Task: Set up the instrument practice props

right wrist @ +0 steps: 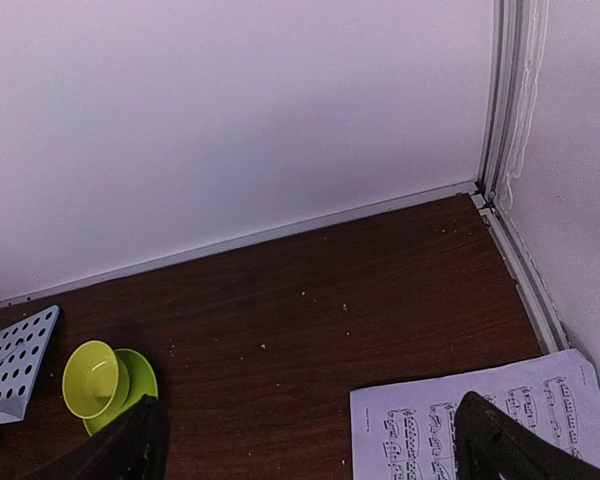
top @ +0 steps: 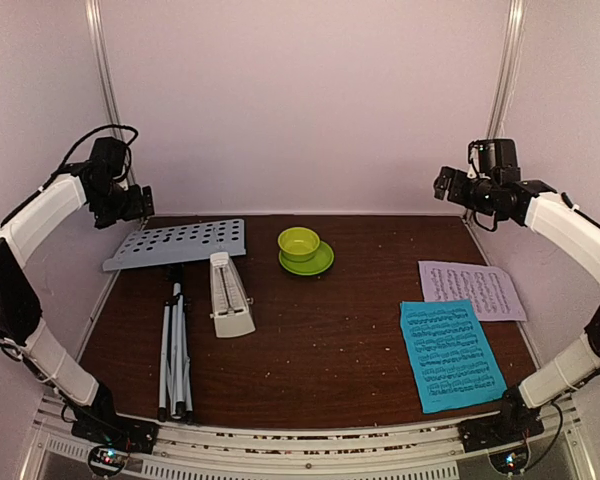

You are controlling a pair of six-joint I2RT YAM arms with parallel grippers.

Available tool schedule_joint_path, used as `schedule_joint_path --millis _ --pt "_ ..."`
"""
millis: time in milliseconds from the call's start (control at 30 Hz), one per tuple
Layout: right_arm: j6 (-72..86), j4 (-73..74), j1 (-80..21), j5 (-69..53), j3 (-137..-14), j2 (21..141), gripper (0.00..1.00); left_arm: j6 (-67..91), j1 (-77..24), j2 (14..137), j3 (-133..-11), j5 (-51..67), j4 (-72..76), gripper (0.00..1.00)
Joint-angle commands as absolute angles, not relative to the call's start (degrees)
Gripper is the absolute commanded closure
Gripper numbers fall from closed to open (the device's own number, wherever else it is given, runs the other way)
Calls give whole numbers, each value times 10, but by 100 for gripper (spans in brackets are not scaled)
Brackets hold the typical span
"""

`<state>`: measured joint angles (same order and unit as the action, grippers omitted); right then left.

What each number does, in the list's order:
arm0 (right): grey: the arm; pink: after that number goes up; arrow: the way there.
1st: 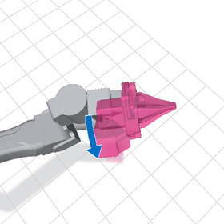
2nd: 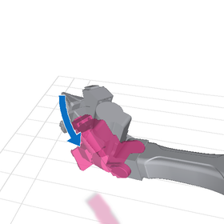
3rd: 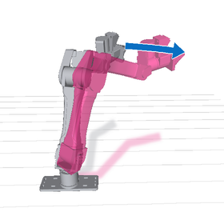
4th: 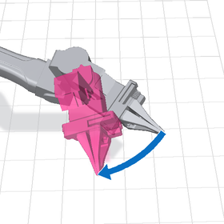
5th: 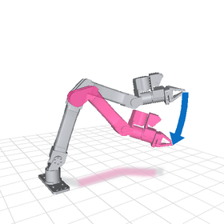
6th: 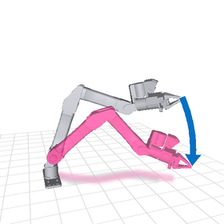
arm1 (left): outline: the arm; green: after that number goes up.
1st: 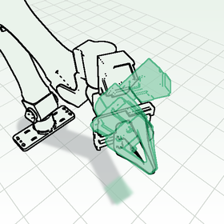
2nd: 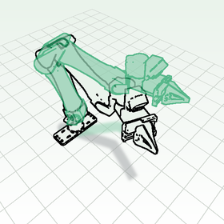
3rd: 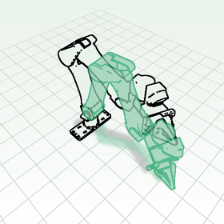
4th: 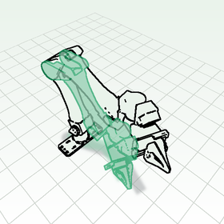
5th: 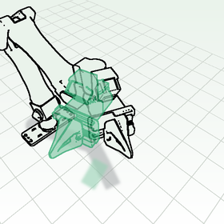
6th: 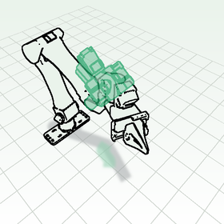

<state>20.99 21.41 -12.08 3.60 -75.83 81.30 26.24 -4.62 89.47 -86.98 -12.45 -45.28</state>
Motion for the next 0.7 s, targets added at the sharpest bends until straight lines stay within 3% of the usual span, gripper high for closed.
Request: schedule_joint_path --millis 0,200,367,533,667 --pt "205 230 -111 -7 -782 818 0 195 -38 901 -894 -36 -444 2" --pt "212 213 -108 -76 -762 812 0 84 -34 935 -934 55 -475 2" --pt "213 206 -107 -113 -758 808 0 108 -31 959 -933 103 -479 2" --pt "210 200 -106 -145 -749 805 0 143 -30 945 -862 107 -435 2" --pt "208 194 -106 -169 -750 808 0 81 -26 977 -892 112 -461 2"
